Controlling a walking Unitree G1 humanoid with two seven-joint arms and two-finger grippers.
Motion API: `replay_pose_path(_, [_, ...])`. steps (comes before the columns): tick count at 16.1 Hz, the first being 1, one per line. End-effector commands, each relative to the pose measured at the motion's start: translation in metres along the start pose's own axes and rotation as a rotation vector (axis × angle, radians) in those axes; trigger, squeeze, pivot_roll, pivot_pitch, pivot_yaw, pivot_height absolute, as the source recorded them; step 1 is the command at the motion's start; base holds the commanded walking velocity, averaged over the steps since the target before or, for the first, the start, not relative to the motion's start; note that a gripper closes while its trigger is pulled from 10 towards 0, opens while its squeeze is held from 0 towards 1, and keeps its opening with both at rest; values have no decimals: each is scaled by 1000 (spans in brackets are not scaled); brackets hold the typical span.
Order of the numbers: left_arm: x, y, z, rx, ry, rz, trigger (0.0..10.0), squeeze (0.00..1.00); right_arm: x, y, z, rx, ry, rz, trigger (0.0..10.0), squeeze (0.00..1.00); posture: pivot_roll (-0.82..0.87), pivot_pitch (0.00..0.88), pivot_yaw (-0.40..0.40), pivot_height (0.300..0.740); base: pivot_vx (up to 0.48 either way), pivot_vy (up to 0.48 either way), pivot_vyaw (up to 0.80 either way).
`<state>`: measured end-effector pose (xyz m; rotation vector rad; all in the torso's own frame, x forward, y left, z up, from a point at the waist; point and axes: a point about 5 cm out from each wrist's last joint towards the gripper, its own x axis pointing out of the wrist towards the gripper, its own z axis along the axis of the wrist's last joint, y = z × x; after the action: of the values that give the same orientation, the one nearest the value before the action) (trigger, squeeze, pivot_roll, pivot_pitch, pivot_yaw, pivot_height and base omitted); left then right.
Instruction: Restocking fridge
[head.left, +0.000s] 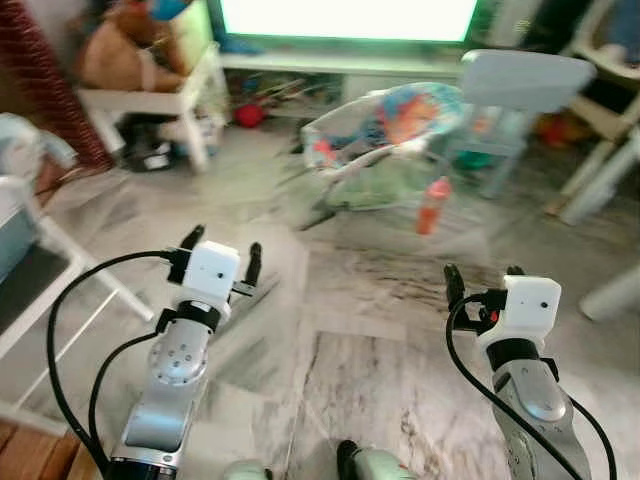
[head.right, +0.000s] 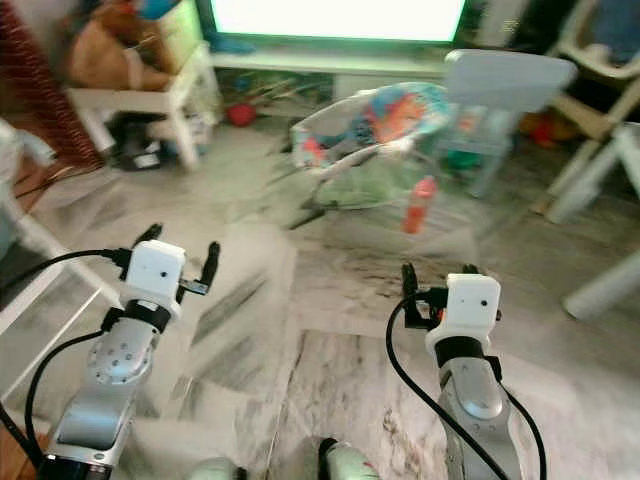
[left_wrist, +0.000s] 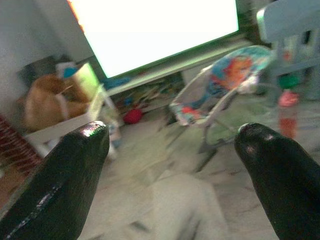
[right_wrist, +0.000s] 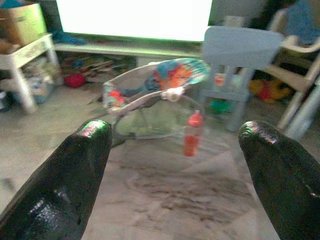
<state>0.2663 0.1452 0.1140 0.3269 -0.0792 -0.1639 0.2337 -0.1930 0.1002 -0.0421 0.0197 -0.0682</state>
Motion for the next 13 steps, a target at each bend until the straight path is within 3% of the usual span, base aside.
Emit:
replay_pose_path(1, [-4, 1, -3, -1, 17, -6, 10000, 0, 0, 3, -5, 3, 26, 6, 10000, 0, 63, 99, 22, 740, 0, 0, -800])
replay_pose_path(7, [-18, 0, -14, -26, 66, 6, 10000, 0, -4, 0, -9, 19, 54, -11, 10000, 0, 51, 120, 15, 740, 0, 0, -800])
replay_pose_path(10, [-12, -2, -11, -40, 47, 14, 10000, 0, -4, -5, -13, 29, 66, -38, 10000, 0, 53, 106, 18, 740, 0, 0, -800])
replay_pose_path(13, [0, 2, -1, -72, -3, 33, 10000, 0, 10, -3, 0, 35, 10, -42, 10000, 0, 52, 99, 23, 740, 0, 0, -800])
